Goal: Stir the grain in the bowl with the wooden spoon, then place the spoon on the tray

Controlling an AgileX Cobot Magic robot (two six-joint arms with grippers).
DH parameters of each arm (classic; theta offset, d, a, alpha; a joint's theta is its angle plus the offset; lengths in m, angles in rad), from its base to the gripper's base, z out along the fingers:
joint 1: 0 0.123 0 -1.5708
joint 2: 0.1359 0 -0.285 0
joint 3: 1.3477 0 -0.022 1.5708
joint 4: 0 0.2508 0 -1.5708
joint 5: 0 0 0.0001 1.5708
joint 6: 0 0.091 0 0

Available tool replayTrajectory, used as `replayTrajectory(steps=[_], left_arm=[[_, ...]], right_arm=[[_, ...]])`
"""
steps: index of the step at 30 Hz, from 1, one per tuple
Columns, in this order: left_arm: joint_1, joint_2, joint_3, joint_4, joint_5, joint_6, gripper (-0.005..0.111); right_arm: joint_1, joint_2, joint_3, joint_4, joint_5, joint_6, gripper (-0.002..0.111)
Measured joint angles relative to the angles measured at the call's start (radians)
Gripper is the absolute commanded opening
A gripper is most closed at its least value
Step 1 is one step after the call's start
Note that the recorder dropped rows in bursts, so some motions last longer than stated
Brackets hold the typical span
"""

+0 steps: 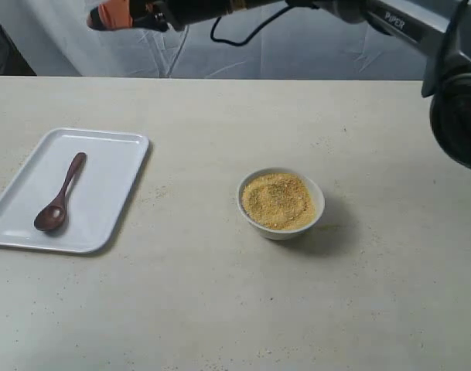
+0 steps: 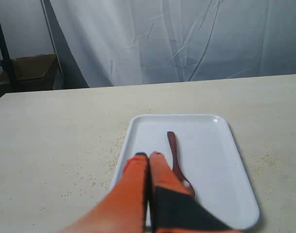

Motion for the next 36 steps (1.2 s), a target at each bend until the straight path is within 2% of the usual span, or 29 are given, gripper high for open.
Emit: replayTrajectory(steps=[9,15,19,20,21,22,23,24,25,26,27,28,29,30,31,34,36], left_arm=[[0.000,0.000,0.000,0.000,0.000,0.000,0.000],[0.000,0.000,0.000,0.000,0.000,0.000,0.000],[0.000,0.000,0.000,0.000,0.000,0.000,0.000],[0.000,0.000,0.000,0.000,0.000,0.000,0.000],[0.000,0.000,0.000,0.000,0.000,0.000,0.000],[0.000,0.000,0.000,0.000,0.000,0.000,0.000],[0.000,0.000,0.000,0.000,0.000,0.000,0.000],[0.000,0.000,0.000,0.000,0.000,0.000,0.000],[0.000,0.000,0.000,0.000,0.000,0.000,0.000],[0.000,0.000,0.000,0.000,0.000,0.000,0.000],[0.000,0.000,0.000,0.000,0.000,0.000,0.000],[0.000,0.000,0.000,0.000,0.000,0.000,0.000],[0.000,0.000,0.000,0.000,0.000,0.000,0.000],[0.000,0.000,0.000,0.000,0.000,0.000,0.000],[0.000,0.000,0.000,0.000,0.000,0.000,0.000],[0.000,0.000,0.000,0.000,0.000,0.000,0.000],[0.000,0.000,0.000,0.000,0.000,0.000,0.000]], right_arm=[[0.119,-0.076,0.009,0.005,0.132,0.000,-0.001],[0.214,-0.076,0.092,0.003,0.344,-0.052,-0.001],[0.329,-0.095,0.200,0.003,0.666,-0.284,-0.001],[0.369,-0.114,0.250,0.000,0.846,-0.393,-0.001],[0.382,-0.123,0.278,0.000,0.932,-0.451,-0.001],[0.406,-0.142,0.338,-0.002,1.183,-0.566,-0.001],[0.415,-0.149,0.363,0.004,1.291,-0.617,-0.001],[0.423,-0.163,0.413,0.114,1.568,-0.775,-0.001],[0.425,-0.170,0.427,0.320,1.795,-0.982,-0.001],[0.415,-0.181,0.429,0.459,1.900,-1.130,-0.001],[0.387,-0.203,0.429,0.735,2.051,-1.421,-0.001],[0.351,-0.222,0.429,0.923,2.135,-1.594,-0.001],[0.275,-0.249,0.433,1.151,2.214,-1.757,-0.001],[0.227,-0.264,0.441,1.297,2.250,-1.827,-0.001],[0.137,-0.293,0.462,1.465,2.273,-1.879,-0.001],[0.010,-0.356,0.538,1.616,2.275,-1.927,-0.001],[-0.067,-0.408,0.612,1.647,2.264,-1.937,-0.001]])
